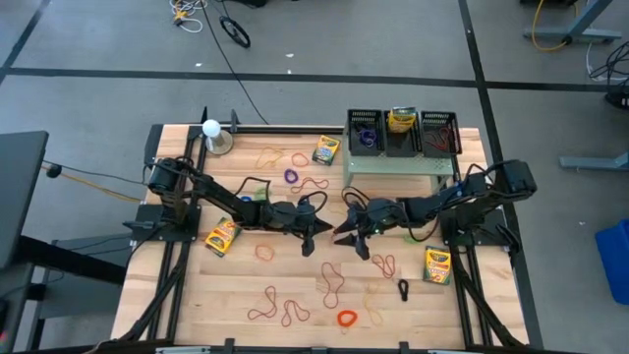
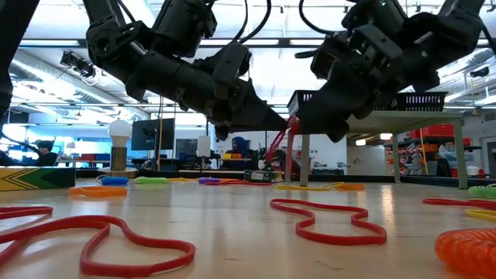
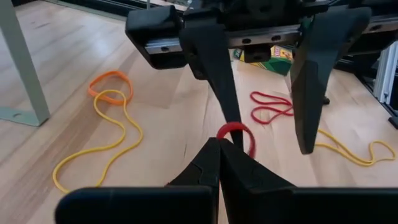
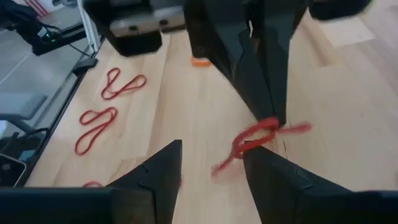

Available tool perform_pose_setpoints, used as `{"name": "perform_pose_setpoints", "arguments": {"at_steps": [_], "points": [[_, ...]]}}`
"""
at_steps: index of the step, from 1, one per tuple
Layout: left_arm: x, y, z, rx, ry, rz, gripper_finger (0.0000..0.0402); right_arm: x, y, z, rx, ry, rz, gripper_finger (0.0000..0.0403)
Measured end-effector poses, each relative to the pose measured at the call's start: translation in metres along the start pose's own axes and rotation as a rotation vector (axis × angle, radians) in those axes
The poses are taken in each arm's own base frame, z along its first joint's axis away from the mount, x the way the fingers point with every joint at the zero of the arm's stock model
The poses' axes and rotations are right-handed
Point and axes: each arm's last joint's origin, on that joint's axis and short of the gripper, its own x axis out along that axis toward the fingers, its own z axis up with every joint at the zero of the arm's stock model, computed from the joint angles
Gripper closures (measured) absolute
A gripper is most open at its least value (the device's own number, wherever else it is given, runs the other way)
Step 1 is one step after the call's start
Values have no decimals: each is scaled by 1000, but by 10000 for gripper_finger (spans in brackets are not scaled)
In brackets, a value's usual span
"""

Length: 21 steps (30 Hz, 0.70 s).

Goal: Pick & Place Office Desk Supplies
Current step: Put the red rubber band into the right black basket on the shelf

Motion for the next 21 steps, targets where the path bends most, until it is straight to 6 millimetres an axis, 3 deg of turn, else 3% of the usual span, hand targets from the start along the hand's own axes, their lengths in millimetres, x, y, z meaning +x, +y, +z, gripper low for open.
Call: {"name": "perform_pose_setpoints", "arguments": {"at_steps": [6, 17, 21], "points": [[0, 0, 0, -1, -6, 14, 397, 0, -5, 6, 0, -29, -52, 241], [-1, -1, 2, 4, -4, 6, 385, 0, -7, 7, -38, -38, -89, 381], [-5, -2, 9, 18, -12, 8, 354, 0, -7, 7, -48, -43, -100, 392]]}}
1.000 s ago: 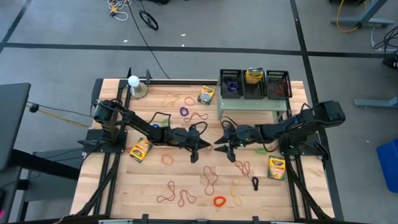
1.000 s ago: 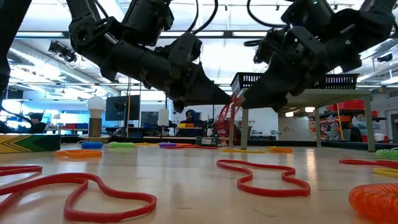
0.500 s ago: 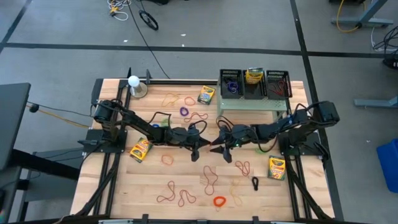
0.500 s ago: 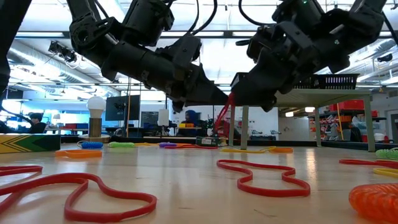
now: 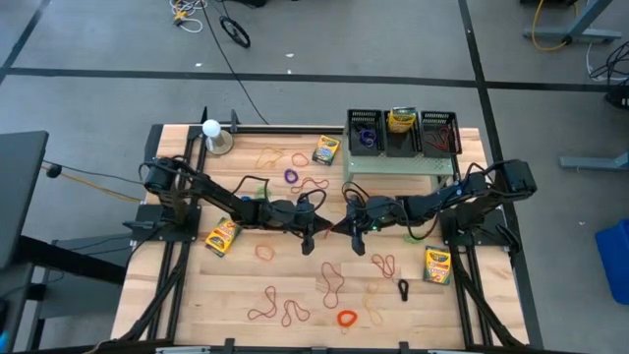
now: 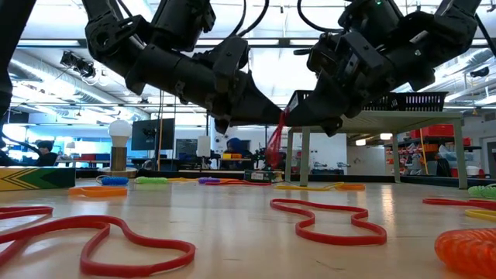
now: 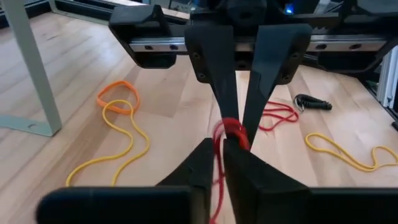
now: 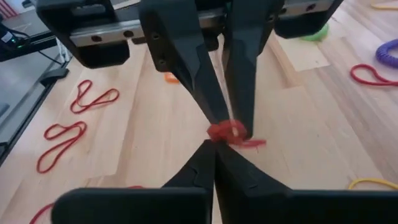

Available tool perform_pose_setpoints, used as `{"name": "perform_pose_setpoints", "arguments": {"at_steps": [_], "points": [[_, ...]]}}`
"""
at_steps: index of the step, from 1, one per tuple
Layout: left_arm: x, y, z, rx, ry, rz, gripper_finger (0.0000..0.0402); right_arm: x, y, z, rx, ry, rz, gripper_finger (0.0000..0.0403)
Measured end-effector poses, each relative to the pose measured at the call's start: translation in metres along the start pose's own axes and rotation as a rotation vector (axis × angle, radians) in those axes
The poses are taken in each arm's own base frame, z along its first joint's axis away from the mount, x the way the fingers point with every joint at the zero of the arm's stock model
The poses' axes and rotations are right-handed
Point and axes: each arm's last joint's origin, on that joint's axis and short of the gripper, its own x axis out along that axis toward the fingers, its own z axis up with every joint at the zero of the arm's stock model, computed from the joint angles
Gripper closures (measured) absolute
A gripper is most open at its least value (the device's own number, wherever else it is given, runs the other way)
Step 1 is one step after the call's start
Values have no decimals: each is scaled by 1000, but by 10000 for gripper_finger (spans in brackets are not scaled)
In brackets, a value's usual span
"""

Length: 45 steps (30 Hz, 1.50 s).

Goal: Pick & Place Office Desk Supplies
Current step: Put the red rubber band into the right black basket on the shelf

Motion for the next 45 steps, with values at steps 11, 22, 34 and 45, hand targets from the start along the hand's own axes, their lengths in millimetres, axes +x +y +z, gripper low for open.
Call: {"name": "perform_pose_setpoints", "arguments": {"at_steps": [11, 22, 34, 45], "points": [[-1, 1, -2, 24, 40, 25, 291, 0, 0, -1, -25, 5, -6, 395], [-3, 1, 1, 61, 34, 23, 357, 0, 7, -2, 42, 10, 18, 324], [-3, 1, 2, 62, 16, 41, 393, 0, 3, -4, 102, 19, -28, 195], [-3, 1, 4, 57, -6, 36, 394, 22, -5, -14, -22, -59, -42, 195]]}}
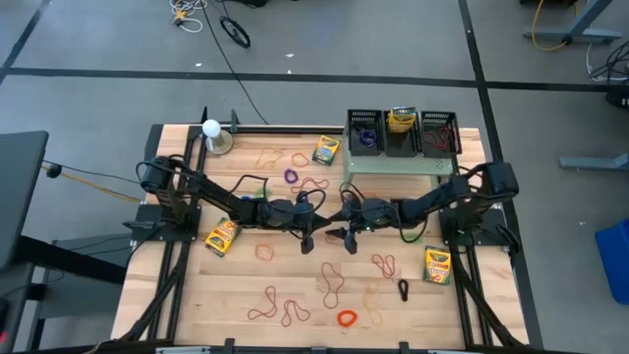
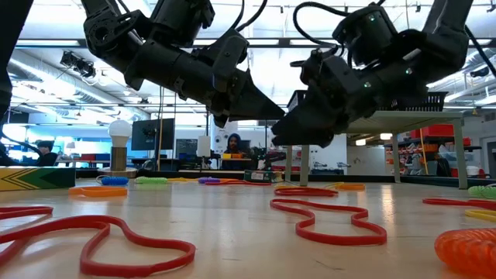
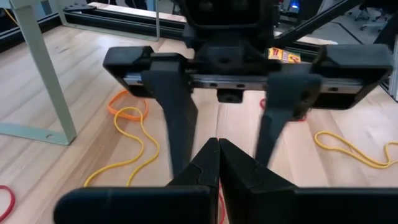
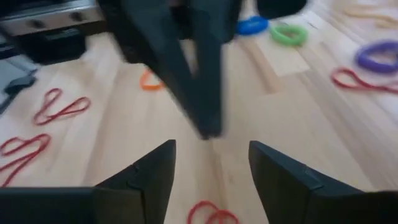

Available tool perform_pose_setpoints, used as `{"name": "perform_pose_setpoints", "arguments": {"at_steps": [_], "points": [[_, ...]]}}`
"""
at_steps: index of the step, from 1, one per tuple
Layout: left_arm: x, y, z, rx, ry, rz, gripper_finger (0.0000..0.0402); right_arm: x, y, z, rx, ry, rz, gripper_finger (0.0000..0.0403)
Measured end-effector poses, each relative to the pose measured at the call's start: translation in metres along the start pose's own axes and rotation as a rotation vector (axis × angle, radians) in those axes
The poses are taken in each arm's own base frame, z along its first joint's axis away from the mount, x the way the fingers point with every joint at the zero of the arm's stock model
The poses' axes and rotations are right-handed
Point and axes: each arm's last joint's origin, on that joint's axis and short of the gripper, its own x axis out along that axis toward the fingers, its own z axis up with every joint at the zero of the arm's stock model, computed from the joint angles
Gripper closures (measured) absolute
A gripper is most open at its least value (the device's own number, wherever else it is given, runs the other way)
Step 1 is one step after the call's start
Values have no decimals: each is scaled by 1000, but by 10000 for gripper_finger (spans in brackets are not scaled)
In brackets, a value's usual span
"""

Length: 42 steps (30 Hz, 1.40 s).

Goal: Pick & Place Office Desk Supplies
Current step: Put the red rubber band into the right black basket on the shelf

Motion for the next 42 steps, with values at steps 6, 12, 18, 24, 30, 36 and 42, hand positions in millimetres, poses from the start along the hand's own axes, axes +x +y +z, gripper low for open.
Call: {"name": "perform_pose_setpoints", "arguments": {"at_steps": [6, 12, 18, 24, 30, 36, 42], "points": [[-1, 0, -1, 5, 19, 3, 392, 1, 0, -4, -24, 41, 38, 264], [-8, 2, 0, 64, 103, 11, 388, -2, 3, -18, -20, 193, 1, 286], [-24, 10, -21, 25, 16, -37, 396, 3, 3, -23, -32, 347, -83, 262], [-49, 22, -34, -44, -153, -54, 390, 12, 4, -22, -65, 407, -96, 330], [-58, 35, -40, -62, -186, -25, 390, 11, 9, -15, -98, 464, -102, 389], [-56, 47, -38, -9, -197, 27, 389, -7, 25, 20, -118, 448, -101, 397], [-55, 51, -38, 48, -189, 53, 388, -48, 37, 73, -126, 436, -149, 398]]}}
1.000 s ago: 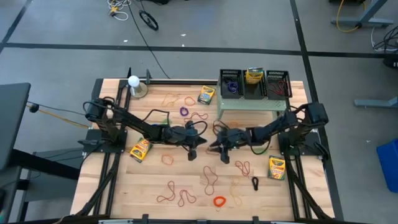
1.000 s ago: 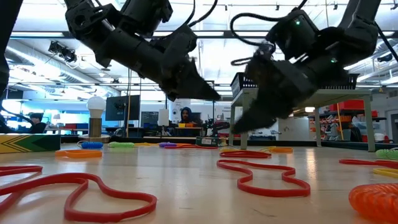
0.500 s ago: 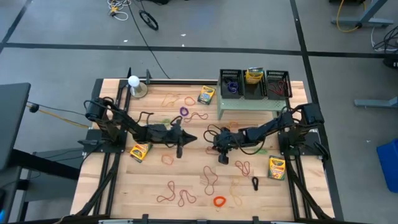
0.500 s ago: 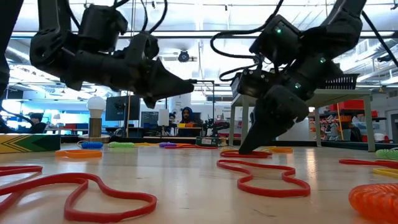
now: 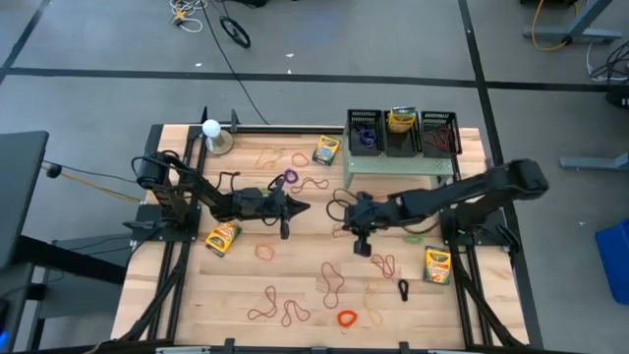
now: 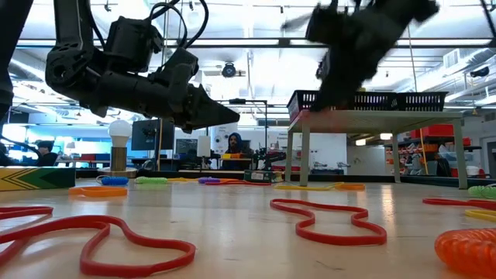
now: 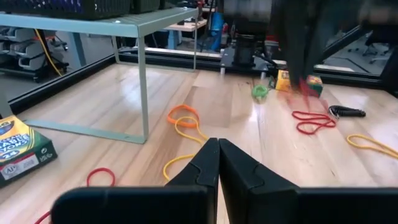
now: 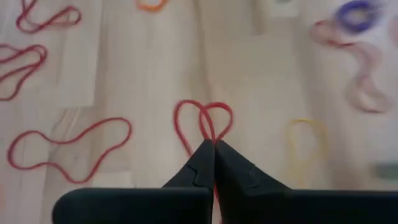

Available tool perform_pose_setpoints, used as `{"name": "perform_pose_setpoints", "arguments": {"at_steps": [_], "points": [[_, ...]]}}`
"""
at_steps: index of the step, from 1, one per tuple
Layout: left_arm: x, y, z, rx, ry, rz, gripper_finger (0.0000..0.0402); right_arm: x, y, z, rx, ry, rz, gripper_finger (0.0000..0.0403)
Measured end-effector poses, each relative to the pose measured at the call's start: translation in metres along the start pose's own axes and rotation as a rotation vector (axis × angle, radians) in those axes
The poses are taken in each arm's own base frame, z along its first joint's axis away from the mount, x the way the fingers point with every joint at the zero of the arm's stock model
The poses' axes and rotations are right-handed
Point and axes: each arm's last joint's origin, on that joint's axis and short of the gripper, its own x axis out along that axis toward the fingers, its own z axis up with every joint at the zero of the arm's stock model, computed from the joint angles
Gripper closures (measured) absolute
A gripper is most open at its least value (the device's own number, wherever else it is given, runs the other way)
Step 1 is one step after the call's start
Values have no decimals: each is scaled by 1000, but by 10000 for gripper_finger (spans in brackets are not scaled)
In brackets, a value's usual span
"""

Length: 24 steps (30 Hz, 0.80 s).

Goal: Pick & Place Office Desk Supplies
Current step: Put the red rubber band into the right black basket on the shelf

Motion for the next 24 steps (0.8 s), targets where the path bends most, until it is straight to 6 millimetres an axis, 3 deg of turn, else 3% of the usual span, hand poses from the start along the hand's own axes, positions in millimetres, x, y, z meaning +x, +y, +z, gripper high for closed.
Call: {"name": "perform_pose_setpoints", "arguments": {"at_steps": [7, 13, 17, 24], "points": [[0, 0, -1, -10, 5, 4, 388, -99, -20, 30, 27, 13, -206, 399], [0, 0, -1, -10, 6, 4, 388, -181, -67, 29, 236, 128, -625, 401], [0, -1, -1, -10, 6, 3, 388, -203, -107, 19, 417, 243, -841, 402], [0, 0, -1, -10, 6, 4, 388, -204, -175, -7, 642, 380, -1048, 402]]}}
